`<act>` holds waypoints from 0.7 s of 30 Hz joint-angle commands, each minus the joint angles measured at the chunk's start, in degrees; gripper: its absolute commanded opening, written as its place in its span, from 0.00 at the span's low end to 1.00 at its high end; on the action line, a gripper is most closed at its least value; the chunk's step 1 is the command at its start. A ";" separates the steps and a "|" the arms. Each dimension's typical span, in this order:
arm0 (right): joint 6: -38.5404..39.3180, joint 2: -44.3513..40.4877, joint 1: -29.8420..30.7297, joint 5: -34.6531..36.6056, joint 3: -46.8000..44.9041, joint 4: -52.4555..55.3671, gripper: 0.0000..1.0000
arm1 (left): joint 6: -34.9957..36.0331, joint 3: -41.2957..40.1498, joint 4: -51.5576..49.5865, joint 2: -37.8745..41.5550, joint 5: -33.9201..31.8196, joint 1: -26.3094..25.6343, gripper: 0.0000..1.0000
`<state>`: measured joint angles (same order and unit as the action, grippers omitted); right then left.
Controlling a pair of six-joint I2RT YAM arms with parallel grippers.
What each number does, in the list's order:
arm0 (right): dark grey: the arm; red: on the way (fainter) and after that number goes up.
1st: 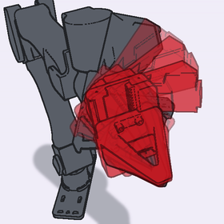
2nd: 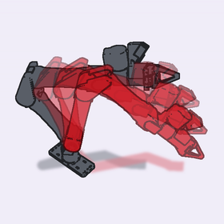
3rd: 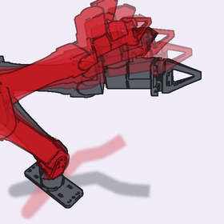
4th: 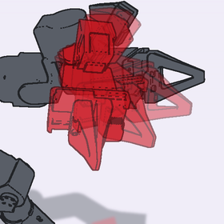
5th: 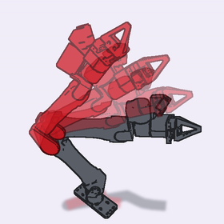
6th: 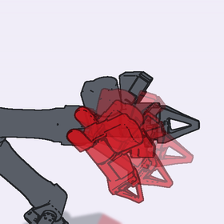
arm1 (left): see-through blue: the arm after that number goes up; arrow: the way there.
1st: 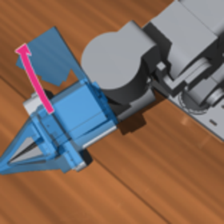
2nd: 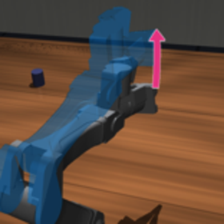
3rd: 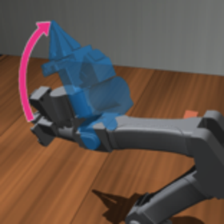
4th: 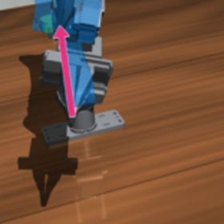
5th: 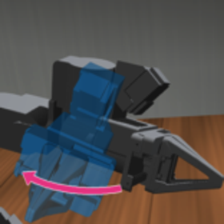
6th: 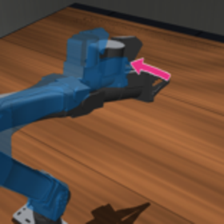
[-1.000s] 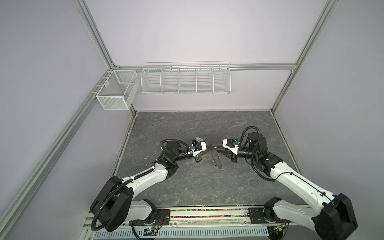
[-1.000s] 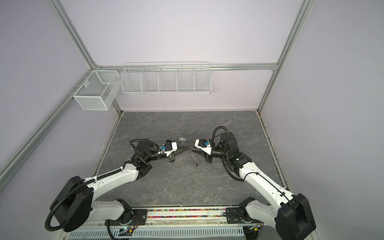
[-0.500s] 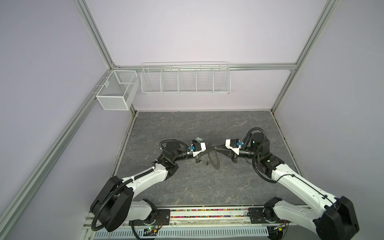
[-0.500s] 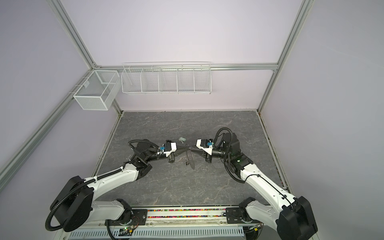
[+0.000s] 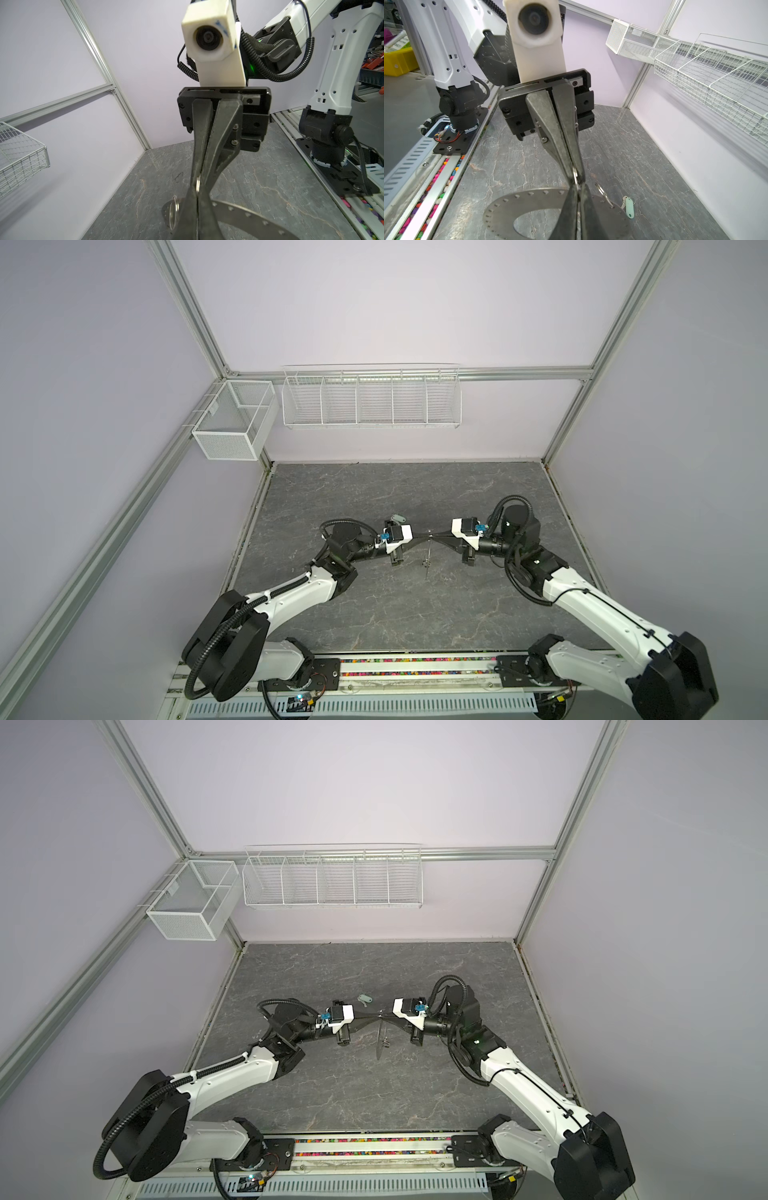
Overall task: Attach keys to a key ring
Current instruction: Pick up the keyring from the center of the table.
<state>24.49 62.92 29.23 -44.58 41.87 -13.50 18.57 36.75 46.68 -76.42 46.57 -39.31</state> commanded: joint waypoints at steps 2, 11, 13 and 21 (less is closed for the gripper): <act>2.93 0.56 0.01 0.55 -0.38 2.09 0.07 | -0.90 0.07 2.01 -0.48 0.18 0.29 0.00; 12.73 -2.33 1.85 9.66 -3.63 0.85 0.07 | 8.57 0.62 -13.84 5.12 -4.36 1.34 0.35; 15.41 -2.79 2.75 11.36 -4.32 0.20 0.07 | 12.71 1.57 -20.59 6.41 -5.03 1.34 0.35; 24.14 -2.15 6.85 18.60 -4.51 0.43 0.07 | 20.67 3.01 -31.49 8.29 -8.42 1.28 0.35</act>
<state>43.07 61.14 35.05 -28.95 37.80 -11.44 34.11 37.89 21.65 -68.99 40.01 -38.09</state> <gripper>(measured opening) 0.074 0.354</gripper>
